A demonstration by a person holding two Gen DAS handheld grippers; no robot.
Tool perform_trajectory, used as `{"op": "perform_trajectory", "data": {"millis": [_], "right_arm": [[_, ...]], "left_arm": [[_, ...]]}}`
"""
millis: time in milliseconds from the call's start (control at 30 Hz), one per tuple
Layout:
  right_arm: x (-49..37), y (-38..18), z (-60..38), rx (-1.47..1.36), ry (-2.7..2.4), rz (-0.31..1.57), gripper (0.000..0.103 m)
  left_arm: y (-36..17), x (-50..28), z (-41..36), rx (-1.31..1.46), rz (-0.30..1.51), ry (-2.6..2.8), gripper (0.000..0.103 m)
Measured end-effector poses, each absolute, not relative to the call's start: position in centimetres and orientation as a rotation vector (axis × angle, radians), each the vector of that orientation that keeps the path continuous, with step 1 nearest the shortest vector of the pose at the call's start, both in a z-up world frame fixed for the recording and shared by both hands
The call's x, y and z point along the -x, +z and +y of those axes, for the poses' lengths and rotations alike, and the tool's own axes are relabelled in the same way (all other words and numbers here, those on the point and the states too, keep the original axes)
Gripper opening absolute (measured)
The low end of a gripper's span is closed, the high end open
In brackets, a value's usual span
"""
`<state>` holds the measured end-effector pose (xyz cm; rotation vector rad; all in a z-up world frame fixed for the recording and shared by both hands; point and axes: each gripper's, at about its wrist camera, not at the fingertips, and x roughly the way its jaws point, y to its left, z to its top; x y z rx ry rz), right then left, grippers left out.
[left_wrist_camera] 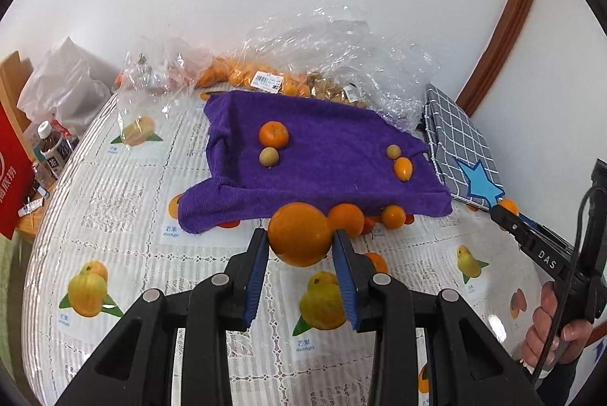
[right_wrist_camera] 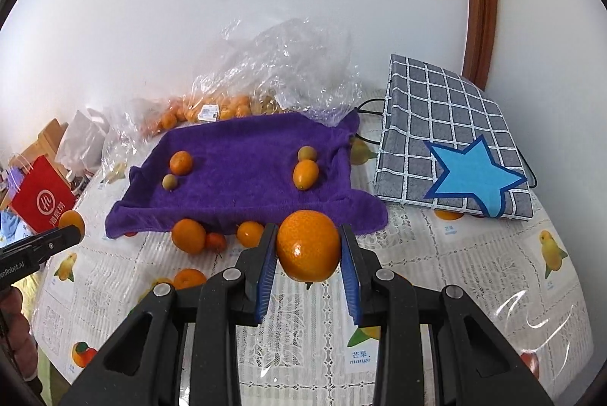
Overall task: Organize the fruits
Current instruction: 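Carry the orange in the right gripper while the left carries its orange over the towel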
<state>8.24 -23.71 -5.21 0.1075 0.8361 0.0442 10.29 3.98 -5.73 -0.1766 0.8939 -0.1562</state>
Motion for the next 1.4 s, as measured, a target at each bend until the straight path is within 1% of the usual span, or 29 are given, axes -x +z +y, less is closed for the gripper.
{"op": "perform_trajectory", "data": {"millis": [400,767,1067,1400], "right_arm": [[-8.5,-4.6,-23.8,-0.122,0.053,0.838,0.031],[-9.6,-4.0,-23.7,-0.11,0.054,0.833,0.031],[-12.3,-4.3,-23.0,-0.084,0.065,0.84,0.031],[-15.7,-6.6,-21.5,-0.066,0.088,0.882,0.031]], "left_arm": [[-4.2,-10.2,4.4,0.159,0.867,-0.141,0.033],[-3.7,-12.5,5.5,0.186,0.85,-0.12,0.033],[-4.1,-15.3,6.3,0.182,0.846,-0.119,0.033],[-6.0,-18.0,8.0,0.204,0.866,-0.114,0.033]]}}
